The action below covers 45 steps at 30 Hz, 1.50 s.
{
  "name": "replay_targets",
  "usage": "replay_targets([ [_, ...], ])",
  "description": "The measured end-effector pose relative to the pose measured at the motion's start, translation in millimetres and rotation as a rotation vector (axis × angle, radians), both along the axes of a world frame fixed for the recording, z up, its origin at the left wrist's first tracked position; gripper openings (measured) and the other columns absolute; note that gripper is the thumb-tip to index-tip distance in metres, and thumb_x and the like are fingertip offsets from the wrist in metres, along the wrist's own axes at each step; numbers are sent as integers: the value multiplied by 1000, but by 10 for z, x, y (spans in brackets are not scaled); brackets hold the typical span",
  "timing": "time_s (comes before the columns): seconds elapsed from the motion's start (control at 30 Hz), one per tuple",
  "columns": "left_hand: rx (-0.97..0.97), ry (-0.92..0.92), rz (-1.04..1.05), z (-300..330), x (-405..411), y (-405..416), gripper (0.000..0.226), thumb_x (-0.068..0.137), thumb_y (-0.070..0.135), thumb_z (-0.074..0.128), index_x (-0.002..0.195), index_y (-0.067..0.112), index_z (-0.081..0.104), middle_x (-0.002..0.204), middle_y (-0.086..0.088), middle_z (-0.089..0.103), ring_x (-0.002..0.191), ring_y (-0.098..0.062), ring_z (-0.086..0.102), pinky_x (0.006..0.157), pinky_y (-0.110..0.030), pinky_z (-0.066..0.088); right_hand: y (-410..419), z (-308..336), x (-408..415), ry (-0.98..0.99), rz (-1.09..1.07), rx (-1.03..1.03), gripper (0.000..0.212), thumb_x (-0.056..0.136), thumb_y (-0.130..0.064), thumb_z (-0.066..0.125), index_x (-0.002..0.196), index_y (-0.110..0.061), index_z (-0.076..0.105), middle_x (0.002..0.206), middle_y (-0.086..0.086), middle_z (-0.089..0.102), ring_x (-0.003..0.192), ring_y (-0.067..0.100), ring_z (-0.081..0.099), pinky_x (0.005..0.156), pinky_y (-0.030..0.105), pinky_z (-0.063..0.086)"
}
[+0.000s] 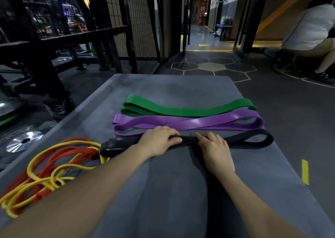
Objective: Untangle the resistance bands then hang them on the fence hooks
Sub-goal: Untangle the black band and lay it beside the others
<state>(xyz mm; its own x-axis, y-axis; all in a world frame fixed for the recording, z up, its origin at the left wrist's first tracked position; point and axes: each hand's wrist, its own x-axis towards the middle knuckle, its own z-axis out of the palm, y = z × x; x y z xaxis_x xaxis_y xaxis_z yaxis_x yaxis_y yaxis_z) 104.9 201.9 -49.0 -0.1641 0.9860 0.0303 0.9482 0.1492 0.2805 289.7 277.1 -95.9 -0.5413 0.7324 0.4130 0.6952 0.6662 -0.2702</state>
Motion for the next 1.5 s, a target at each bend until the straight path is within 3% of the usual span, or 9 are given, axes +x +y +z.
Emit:
replay_targets([
  [0.07, 68, 21, 77, 28, -138, -100, 32, 97, 37, 40, 113, 19, 62, 115, -6, 61, 110, -26, 55, 94, -42, 43, 1, 12, 2, -7, 1, -14, 34, 93, -22, 47, 124, -18, 59, 103, 6, 61, 99, 33, 55, 86, 41, 42],
  [0.2, 303, 36, 265, 40, -420, -349, 22, 83, 11, 62, 105, 10, 61, 107, -10, 59, 104, -29, 54, 90, -40, 44, -18, 36, 13, -62, 6, -38, 35, 95, -22, 46, 130, -21, 53, 110, 5, 58, 104, 31, 51, 88, 39, 38],
  [0.4, 102, 140, 415, 73, -477, -453, 24, 86, 34, 62, 106, 21, 63, 116, -5, 62, 110, -27, 55, 86, -35, 43, -30, 31, 18, -59, 1, -47, 33, 94, -20, 49, 127, -20, 56, 108, 5, 59, 102, 32, 52, 87, 41, 39],
  [0.6, 98, 166, 455, 155, -552, -378, 18, 93, 30, 51, 102, 25, 65, 113, -4, 65, 108, -26, 58, 83, -31, 41, -26, 26, 17, -73, 1, -40, 34, 94, -21, 49, 128, -21, 55, 111, 4, 59, 104, 30, 52, 88, 40, 39],
  [0.77, 101, 256, 389, 387, -769, -166, 26, 99, 24, 38, 113, 21, 60, 116, -11, 58, 109, -30, 52, 86, -35, 38, -16, 3, 11, -50, -4, -1, 32, 91, -18, 55, 123, -19, 59, 107, 5, 61, 98, 32, 55, 84, 41, 41],
  [1.0, 142, 174, 446, 246, -870, 113, 26, 95, 22, 46, 120, 14, 49, 114, -11, 61, 110, -29, 51, 92, -38, 35, 11, -49, -4, -13, -1, 56, 31, 92, -19, 53, 122, -21, 60, 100, -1, 61, 93, 27, 57, 80, 38, 43],
  [1.17, 319, 370, 399, 119, -916, 160, 21, 90, 21, 55, 111, 20, 61, 114, -1, 56, 111, -21, 46, 99, -32, 29, 42, -79, 0, -8, 5, 85, 32, 89, -19, 59, 120, -21, 61, 99, -2, 62, 88, 27, 57, 76, 37, 44],
  [1.37, 62, 301, 344, 54, -968, 182, 23, 91, 15, 49, 104, 21, 68, 111, -4, 65, 101, -28, 59, 83, -35, 46, 53, -90, 6, 0, 15, 94, 32, 91, -21, 53, 122, -22, 60, 100, -3, 61, 88, 25, 57, 76, 36, 43],
  [1.5, 67, 303, 251, 178, -913, 151, 28, 95, 27, 44, 110, 19, 66, 117, -3, 64, 106, -26, 58, 90, -36, 46, 46, -86, 9, -6, 6, 70, 32, 91, -20, 57, 123, -21, 60, 102, -2, 61, 90, 26, 57, 78, 37, 42],
])
